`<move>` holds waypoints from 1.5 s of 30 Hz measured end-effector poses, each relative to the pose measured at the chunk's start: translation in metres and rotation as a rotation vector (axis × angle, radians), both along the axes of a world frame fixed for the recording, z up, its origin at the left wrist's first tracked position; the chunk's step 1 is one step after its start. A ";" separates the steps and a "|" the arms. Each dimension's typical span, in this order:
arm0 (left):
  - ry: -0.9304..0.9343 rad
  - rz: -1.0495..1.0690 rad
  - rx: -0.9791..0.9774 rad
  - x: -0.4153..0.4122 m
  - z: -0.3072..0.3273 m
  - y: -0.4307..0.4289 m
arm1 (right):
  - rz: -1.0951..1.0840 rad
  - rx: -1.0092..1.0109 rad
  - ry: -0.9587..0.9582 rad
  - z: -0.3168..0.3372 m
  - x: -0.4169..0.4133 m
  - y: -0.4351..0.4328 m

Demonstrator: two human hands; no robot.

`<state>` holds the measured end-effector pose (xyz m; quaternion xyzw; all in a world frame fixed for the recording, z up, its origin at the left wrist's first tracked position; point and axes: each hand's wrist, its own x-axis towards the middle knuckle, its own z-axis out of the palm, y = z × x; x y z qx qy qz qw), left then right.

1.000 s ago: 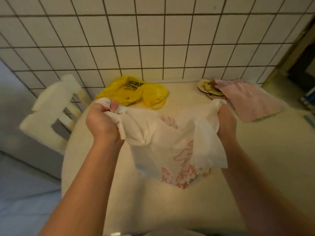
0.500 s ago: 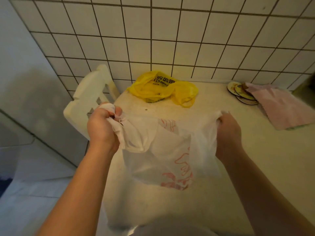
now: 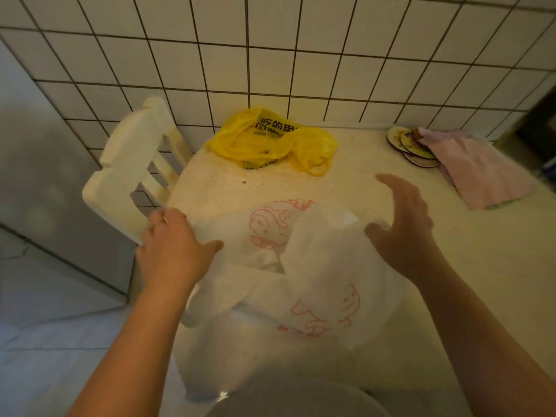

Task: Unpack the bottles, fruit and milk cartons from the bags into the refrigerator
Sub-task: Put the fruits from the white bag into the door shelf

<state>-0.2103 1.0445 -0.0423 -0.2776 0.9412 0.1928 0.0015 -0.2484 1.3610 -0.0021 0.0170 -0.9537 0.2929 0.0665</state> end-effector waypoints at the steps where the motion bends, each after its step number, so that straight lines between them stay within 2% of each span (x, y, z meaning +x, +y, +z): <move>1: 0.117 0.023 -0.054 0.000 0.005 0.005 | 0.131 0.091 0.027 0.010 0.004 -0.010; 3: 0.325 -0.030 -0.088 -0.003 0.008 0.015 | 0.340 0.243 0.077 0.020 0.006 -0.035; 5: 0.302 -0.268 -0.138 -0.007 0.001 0.025 | 0.466 0.384 0.123 0.014 -0.002 -0.058; 7: 0.092 -0.477 -0.139 -0.013 -0.016 0.030 | 0.559 0.564 0.032 -0.009 -0.014 -0.077; 9: -0.139 -0.503 -0.050 -0.020 -0.036 0.031 | 0.582 0.775 -0.208 -0.038 -0.025 -0.085; 11: -0.314 -0.481 0.065 -0.025 -0.056 0.027 | 0.553 0.862 -0.463 -0.063 -0.028 -0.081; 13: -0.418 -0.501 0.211 -0.024 -0.073 0.021 | 0.544 0.792 -0.621 -0.080 -0.025 -0.074; 15: -0.448 -0.514 0.250 -0.021 -0.086 0.015 | 0.561 0.734 -0.674 -0.091 -0.018 -0.068; 18: -0.320 -0.462 0.215 -0.020 -0.099 0.008 | 0.561 0.716 -0.537 -0.105 -0.013 -0.060; 22: -0.095 -0.419 0.057 -0.027 -0.101 0.006 | 0.645 0.629 -0.380 -0.113 -0.024 -0.048; 26: 0.132 -0.341 0.054 -0.039 -0.089 0.006 | 0.362 0.287 -0.315 -0.108 -0.043 -0.034; 30: 0.322 -0.236 0.124 -0.069 -0.066 0.005 | 0.110 0.176 -0.090 -0.087 -0.082 -0.022; 37: 0.442 -0.194 0.106 -0.165 -0.060 0.000 | 0.064 0.197 0.057 -0.082 -0.170 -0.035; 42: 0.359 -0.202 -0.013 -0.218 -0.097 -0.018 | 0.057 0.330 -0.028 -0.101 -0.238 -0.046; 45: 0.239 -0.240 -0.052 -0.230 -0.129 -0.028 | 0.063 0.469 -0.180 -0.122 -0.260 -0.051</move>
